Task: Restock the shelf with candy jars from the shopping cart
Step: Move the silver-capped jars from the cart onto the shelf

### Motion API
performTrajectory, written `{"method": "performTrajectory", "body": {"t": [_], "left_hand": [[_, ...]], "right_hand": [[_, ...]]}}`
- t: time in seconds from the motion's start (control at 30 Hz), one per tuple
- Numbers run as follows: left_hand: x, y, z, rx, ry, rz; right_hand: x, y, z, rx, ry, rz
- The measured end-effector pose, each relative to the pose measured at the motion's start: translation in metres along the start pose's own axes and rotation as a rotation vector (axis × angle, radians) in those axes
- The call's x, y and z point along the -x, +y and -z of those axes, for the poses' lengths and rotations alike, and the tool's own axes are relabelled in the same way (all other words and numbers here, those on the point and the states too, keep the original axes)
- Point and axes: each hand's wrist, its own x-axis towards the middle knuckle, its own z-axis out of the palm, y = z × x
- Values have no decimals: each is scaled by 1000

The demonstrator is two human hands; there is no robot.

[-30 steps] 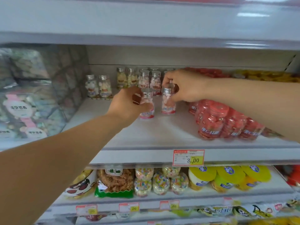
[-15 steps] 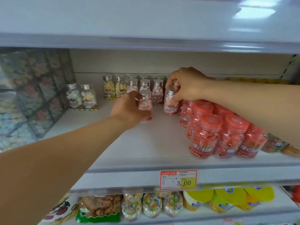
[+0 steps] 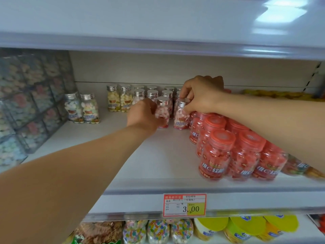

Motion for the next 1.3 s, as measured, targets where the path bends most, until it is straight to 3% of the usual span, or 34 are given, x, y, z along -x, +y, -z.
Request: {"method": "performTrajectory", "body": {"t": [0.4,1.0,1.3], "left_hand": [[-6,7,-12,-35,76,2],[-2,2,-17,-26,94,-16],[39,0,30,0,56,-47]], "right_hand": [[-9,-1,-1,14,18,-29],[-8,15,-8,-268,20,47],[34,-17,15,-362,98,138]]}}
